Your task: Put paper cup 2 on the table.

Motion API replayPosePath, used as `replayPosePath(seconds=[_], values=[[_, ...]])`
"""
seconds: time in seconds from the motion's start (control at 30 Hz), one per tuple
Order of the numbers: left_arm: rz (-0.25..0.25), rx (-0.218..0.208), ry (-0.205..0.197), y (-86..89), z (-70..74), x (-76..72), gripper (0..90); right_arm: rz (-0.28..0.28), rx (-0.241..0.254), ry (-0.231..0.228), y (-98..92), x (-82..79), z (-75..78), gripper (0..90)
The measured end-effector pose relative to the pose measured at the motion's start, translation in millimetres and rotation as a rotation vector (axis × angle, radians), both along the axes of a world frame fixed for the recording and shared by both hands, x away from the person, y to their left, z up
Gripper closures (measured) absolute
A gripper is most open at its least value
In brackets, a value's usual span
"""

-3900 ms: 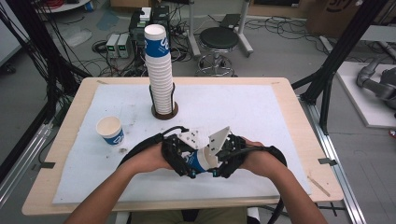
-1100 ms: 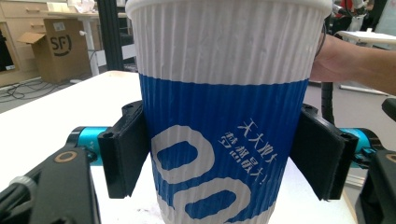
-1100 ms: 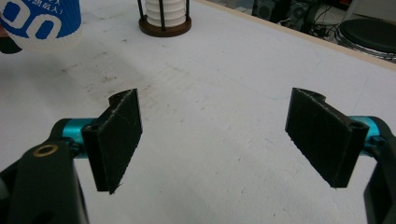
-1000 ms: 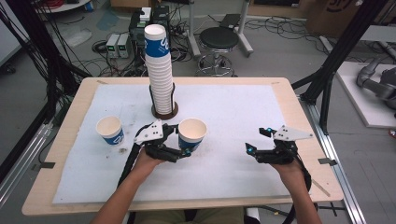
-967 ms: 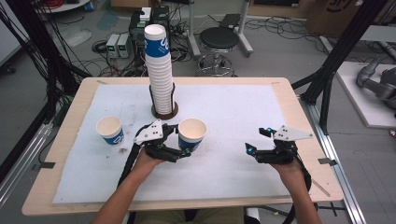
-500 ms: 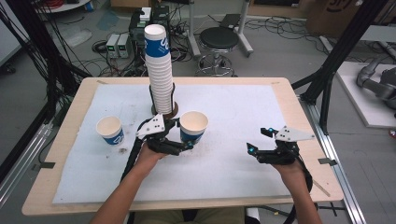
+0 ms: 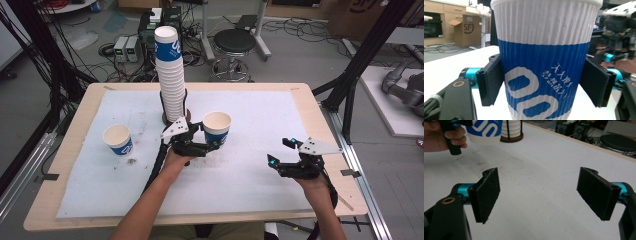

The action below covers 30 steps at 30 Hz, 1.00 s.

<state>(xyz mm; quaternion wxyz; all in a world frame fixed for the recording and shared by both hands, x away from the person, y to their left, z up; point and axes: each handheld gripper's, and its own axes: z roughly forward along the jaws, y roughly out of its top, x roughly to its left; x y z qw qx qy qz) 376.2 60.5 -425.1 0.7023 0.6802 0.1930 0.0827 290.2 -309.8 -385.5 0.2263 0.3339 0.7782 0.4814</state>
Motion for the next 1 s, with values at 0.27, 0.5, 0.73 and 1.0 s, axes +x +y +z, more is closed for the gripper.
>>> replayPosePath(seconds=[0.27, 0.5, 0.73, 1.0], values=[[0.016, 0.010, 0.055, -19.7, -18.6, 14.1, 24.9, 0.003, 0.009, -0.007, 0.0, -0.7, 1.5, 19.3], [0.017, 0.085, 0.066, -37.4, -17.7, 24.0, 24.9, 0.000, 0.014, -0.013, -1.8, -1.0, 1.9, 19.3], [0.060, 0.172, 0.127, -42.2, -29.0, 29.2, 25.1, -0.002, 0.020, -0.016, -3.9, -2.6, 2.9, 19.3], [0.072, 0.359, 0.148, -55.3, -27.0, 29.7, 25.3, -0.004, 0.023, -0.017, -4.6, -2.8, 3.7, 19.3]])
